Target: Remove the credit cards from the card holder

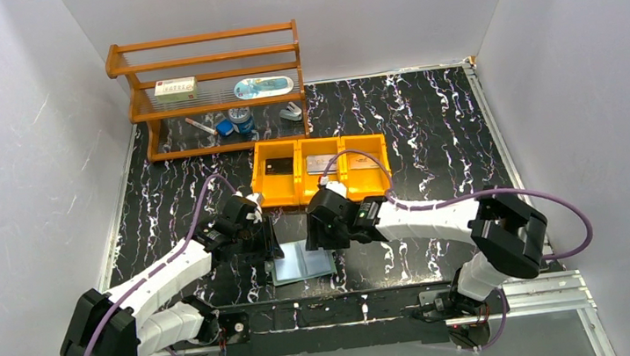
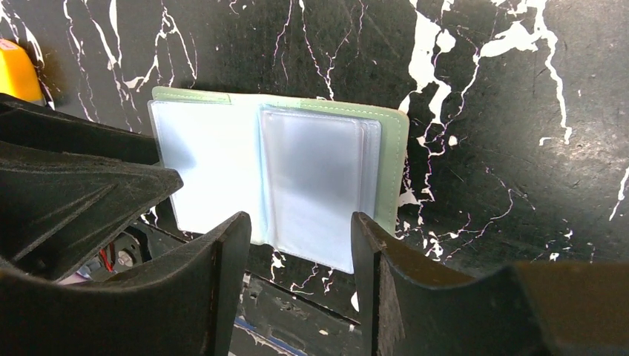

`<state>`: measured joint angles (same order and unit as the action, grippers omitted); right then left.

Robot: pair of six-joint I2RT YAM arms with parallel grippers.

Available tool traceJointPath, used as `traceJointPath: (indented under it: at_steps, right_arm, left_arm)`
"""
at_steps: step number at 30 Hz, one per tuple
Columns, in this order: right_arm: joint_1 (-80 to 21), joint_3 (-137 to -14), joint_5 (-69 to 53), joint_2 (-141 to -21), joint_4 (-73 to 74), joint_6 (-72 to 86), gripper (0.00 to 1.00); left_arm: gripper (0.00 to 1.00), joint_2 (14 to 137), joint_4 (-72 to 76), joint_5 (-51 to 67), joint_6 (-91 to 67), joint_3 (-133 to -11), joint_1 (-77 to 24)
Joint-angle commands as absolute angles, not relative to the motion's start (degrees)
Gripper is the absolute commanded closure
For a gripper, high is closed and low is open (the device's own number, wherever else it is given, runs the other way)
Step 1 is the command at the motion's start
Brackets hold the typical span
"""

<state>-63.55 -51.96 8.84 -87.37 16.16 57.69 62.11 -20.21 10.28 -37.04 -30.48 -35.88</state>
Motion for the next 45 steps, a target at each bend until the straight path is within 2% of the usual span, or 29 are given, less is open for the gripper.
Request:
traceJointPath:
  at_steps: [1,10,19,24,29,34,45]
  right_arm:
    - [-63.79,-54.9,8.77,-89.05,15.93,58.09,0.39]
    - [-63.74,-55.14,5.72,-92.21,13.98,57.4,0.44]
    - [-63.98,-56.02,6.29,-91.23,14.26,55.93,0.54]
    - [-63.98,-54.06,1.53,-90.82,8.33,55.93,0.54]
    - [-63.98,-56.77,7.76,-91.4,16.39,56.13,0.48]
    - [-63.98,-56.64,10.41,-89.58,18.45,55.99,0.46]
    - [-63.98,-56.9,6.82,-93.56,16.31,56.68,0.46]
  left_arm:
    - [0.64,61.85,-21.53,10.55,-36.31,-31.42,-36.13]
    - [0.64,62.11,-21.45,10.63,-36.33,-31.38,-36.21]
    - [0.65,62.12,-21.1,10.9,-36.46,-31.08,-36.16]
    - [0.65,62.31,-20.57,11.42,-36.56,-30.78,-36.16]
    - [0.65,61.82,-20.82,11.3,-36.46,-30.89,-36.2]
    - [0.64,61.9,-20.82,10.84,-36.73,-31.01,-36.17]
    - [0.54,61.73,-23.81,7.86,-37.44,-32.27,-36.16]
